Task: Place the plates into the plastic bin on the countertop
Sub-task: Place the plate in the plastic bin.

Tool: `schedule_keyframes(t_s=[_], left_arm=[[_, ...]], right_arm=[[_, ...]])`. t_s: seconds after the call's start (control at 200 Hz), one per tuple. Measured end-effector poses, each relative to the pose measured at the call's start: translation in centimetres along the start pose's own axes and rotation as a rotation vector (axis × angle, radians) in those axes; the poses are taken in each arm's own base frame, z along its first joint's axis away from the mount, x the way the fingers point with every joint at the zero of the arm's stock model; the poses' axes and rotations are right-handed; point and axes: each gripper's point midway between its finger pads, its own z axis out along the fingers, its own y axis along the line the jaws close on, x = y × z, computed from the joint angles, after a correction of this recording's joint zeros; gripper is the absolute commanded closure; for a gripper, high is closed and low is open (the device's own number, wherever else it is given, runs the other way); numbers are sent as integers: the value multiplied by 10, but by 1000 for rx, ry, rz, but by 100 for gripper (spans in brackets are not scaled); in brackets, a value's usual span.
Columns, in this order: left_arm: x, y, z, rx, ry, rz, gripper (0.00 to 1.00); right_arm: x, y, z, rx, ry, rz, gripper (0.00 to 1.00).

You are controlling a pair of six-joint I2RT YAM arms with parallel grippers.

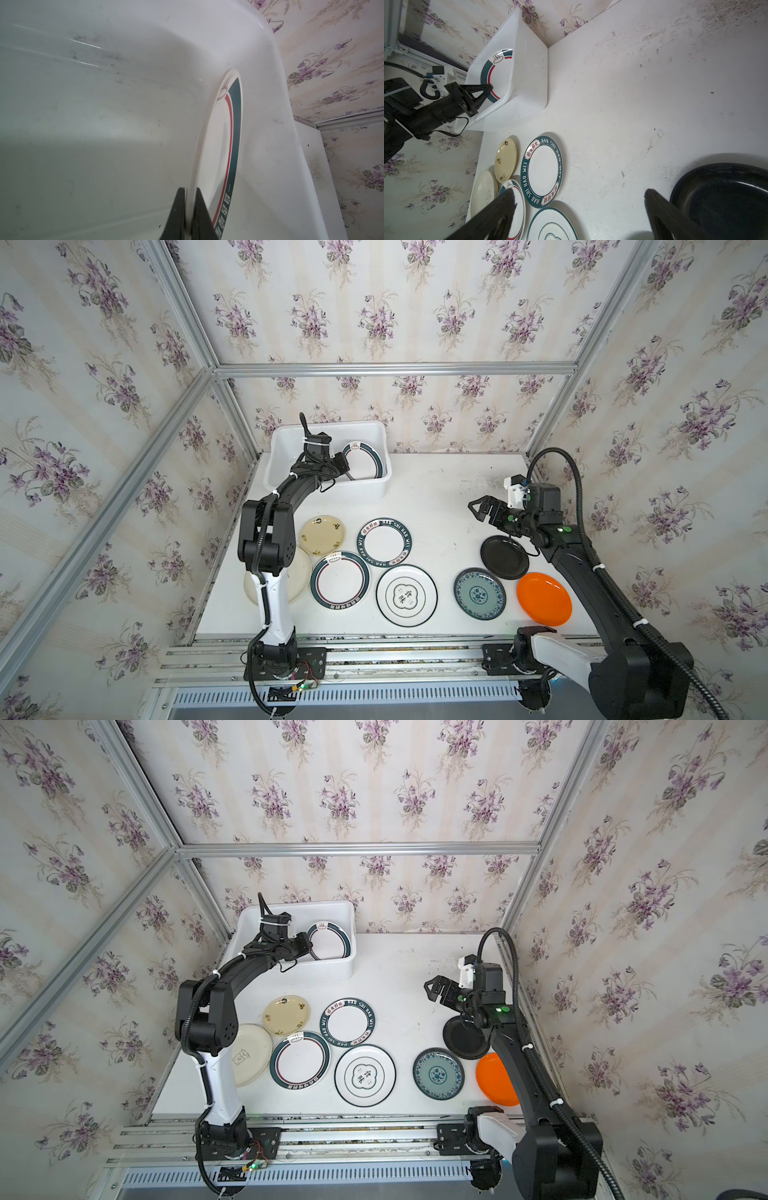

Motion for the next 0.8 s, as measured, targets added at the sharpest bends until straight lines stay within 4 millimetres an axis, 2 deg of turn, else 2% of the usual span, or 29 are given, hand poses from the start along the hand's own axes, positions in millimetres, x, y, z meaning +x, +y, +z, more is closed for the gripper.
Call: schedule_keyframes(t_s=[0.09,0.235,0.34,0.48,0.565,0.65,0.675,0.695,0.705,0.8], left_arm=[[4,3,7,-8,16,-3,97],[12,10,18,-36,56,5,80],[10,11,18,-43,59,19,77],[11,11,21,-44,65,39,64],[12,10,21,-42,71,46,42],[11,7,19,-39,70,53,30],[11,6,17,-40,71,60,20],[11,4,15,-39,71,67,6],[11,3,14,-38,70,71,2],[3,-10,1,-22,47,98,1]], right_arm=[[0,1,2,-7,3,3,1],[-1,1,7,-16,10,24,1],[0,2,9,-33,24,36,1],[0,3,8,-46,27,55,1],[-3,0,6,-49,23,76,1],[-4,0,6,-59,27,97,1],[-5,0,6,-61,26,101,1],[-7,1,6,-65,22,98,1],[-7,1,6,-65,23,98,1],[-11,2,6,-73,24,105,1]])
